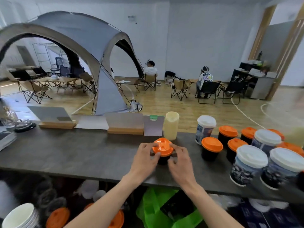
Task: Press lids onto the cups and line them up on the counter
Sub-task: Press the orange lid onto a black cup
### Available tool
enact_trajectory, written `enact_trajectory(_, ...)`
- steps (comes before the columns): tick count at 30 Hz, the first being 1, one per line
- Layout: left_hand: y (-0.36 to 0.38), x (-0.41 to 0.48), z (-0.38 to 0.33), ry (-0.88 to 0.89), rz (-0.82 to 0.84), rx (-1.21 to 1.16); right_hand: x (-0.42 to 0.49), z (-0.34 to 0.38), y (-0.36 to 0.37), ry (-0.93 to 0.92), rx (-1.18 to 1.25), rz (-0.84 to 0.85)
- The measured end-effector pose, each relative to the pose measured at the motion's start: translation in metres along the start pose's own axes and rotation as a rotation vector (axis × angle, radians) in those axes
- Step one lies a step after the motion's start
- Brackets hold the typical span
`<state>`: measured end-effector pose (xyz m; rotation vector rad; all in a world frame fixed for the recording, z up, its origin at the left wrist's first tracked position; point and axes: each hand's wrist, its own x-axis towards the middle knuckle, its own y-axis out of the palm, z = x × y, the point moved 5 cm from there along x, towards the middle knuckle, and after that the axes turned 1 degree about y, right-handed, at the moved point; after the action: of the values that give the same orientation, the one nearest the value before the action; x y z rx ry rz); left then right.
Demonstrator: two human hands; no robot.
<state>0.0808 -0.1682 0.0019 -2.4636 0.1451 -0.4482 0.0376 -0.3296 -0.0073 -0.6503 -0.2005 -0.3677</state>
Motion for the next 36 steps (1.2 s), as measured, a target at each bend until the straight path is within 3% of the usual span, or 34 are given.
enact_trajectory(8, 0.01, -0.016, -0.002, -0.009, 0.047, 0.076, -0.022, -0.007, -0.006, 0.017, 0.001, 0.004)
enact_trajectory(14, -0.002, -0.006, -0.025, 0.097, 0.027, 0.348, -0.006, 0.006, -0.024, -0.001, -0.284, -0.04)
enact_trajectory(21, 0.039, -0.005, -0.029, 0.097, 0.314, 0.702, 0.004, 0.001, 0.011, -0.199, -0.531, 0.396)
enact_trajectory(27, 0.046, -0.002, -0.022, 0.101, 0.353, 0.717, 0.004, -0.007, 0.014, -0.172, -0.568, 0.434)
enact_trajectory(30, 0.04, 0.0, -0.021, 0.151, 0.39, 0.696, 0.001, 0.002, 0.006, -0.128, -0.545, 0.384)
enact_trajectory(36, 0.005, 0.014, -0.015, 0.266, 0.425, 0.771, -0.01, 0.025, -0.023, -0.244, -0.692, 0.003)
